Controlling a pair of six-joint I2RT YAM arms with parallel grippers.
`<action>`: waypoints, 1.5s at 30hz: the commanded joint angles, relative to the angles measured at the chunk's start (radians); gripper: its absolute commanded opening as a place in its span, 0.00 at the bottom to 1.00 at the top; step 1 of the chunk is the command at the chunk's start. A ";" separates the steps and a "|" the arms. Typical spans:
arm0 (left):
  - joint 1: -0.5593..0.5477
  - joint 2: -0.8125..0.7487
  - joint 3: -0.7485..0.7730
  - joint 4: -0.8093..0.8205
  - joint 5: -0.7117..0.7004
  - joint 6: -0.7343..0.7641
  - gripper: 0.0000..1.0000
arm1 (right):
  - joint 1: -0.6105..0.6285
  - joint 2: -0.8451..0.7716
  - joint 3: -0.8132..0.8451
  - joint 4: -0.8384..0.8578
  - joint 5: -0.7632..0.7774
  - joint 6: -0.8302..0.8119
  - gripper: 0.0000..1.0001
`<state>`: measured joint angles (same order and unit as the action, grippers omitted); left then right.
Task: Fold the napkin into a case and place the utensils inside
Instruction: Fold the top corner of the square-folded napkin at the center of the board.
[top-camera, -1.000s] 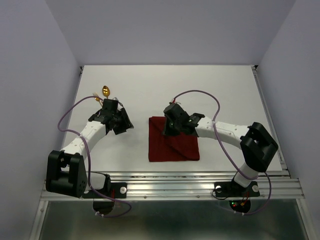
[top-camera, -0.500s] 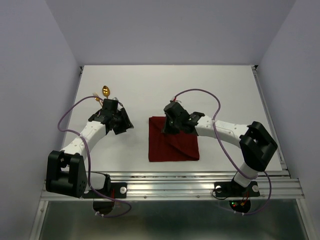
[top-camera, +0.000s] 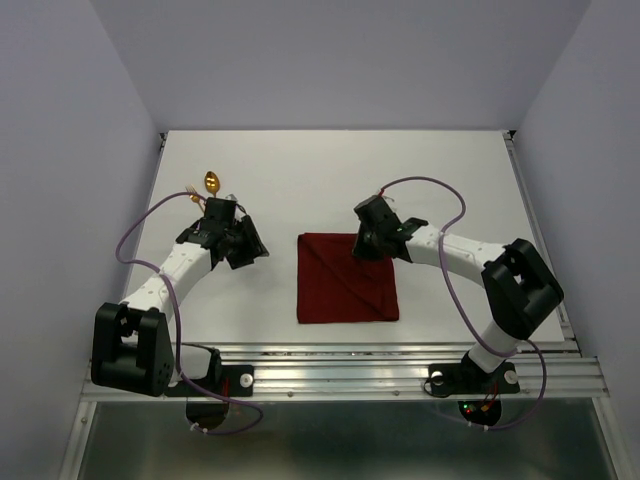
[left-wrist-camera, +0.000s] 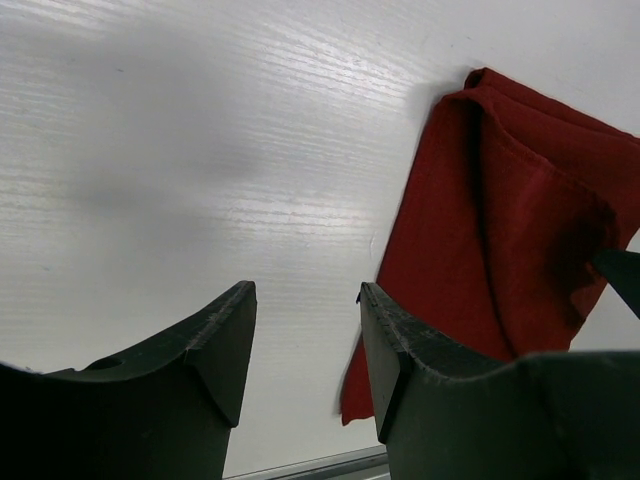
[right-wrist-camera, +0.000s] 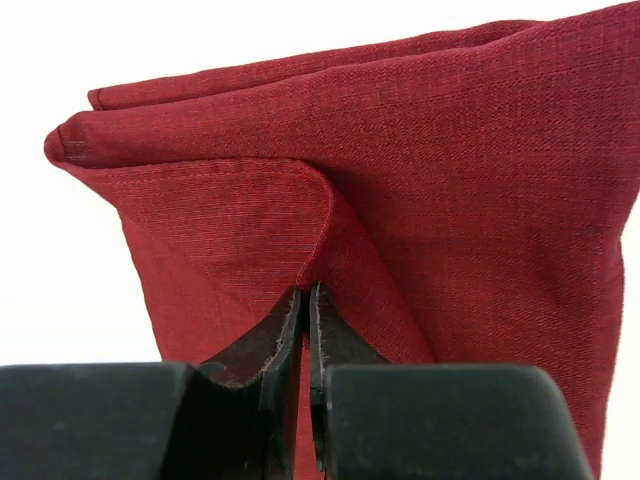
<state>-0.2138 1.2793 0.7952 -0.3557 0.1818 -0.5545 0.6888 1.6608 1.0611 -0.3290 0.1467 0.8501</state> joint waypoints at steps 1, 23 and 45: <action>0.001 -0.040 0.027 0.008 0.034 0.007 0.57 | -0.012 -0.015 0.002 0.048 0.030 -0.031 0.01; -0.113 0.041 0.111 0.018 0.061 -0.016 0.56 | -0.092 0.031 0.013 0.088 0.091 -0.091 0.01; -0.226 0.161 0.234 0.037 0.061 -0.033 0.45 | -0.123 -0.102 -0.078 0.070 0.133 -0.114 0.36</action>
<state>-0.4217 1.4246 0.9665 -0.3405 0.2333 -0.5850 0.5751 1.6226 1.0042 -0.2760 0.2493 0.7551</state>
